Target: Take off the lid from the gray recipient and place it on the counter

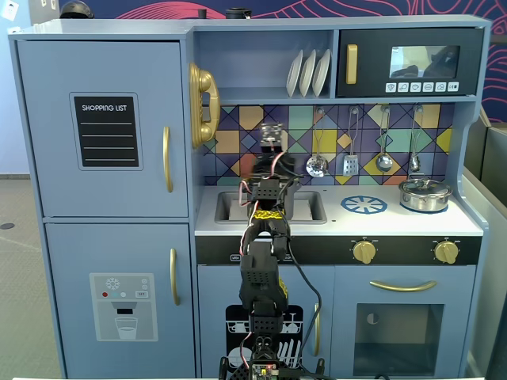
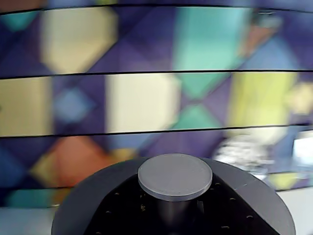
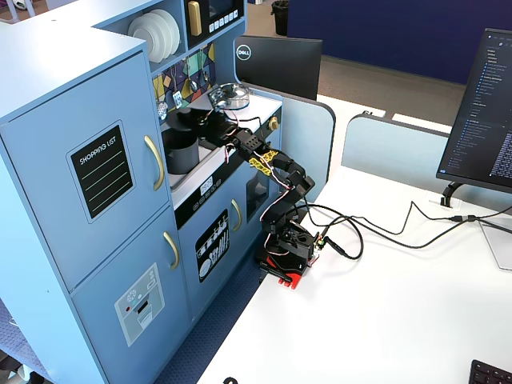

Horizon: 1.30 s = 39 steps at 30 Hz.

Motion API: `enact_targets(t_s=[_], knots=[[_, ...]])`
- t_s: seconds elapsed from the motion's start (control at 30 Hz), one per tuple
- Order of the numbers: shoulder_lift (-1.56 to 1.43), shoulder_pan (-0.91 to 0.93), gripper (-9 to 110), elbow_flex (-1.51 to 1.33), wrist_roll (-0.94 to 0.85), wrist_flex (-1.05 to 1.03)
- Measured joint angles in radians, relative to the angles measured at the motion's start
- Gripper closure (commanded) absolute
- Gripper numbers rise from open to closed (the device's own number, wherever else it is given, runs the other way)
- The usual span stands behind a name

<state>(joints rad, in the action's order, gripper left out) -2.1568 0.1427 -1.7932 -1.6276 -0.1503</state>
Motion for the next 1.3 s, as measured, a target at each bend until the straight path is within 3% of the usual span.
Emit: enact_targets(t_s=[0.3,0.5,0.8,1.3], knots=[[-0.006,0.288,102,-0.020,0.052,0.011],[0.041,0.428,102,-0.152,0.069,0.138],[0.216,0.466,102,-0.264,0.075,0.362],[0.373,0.449,102,-0.268,0.075,0.480]])
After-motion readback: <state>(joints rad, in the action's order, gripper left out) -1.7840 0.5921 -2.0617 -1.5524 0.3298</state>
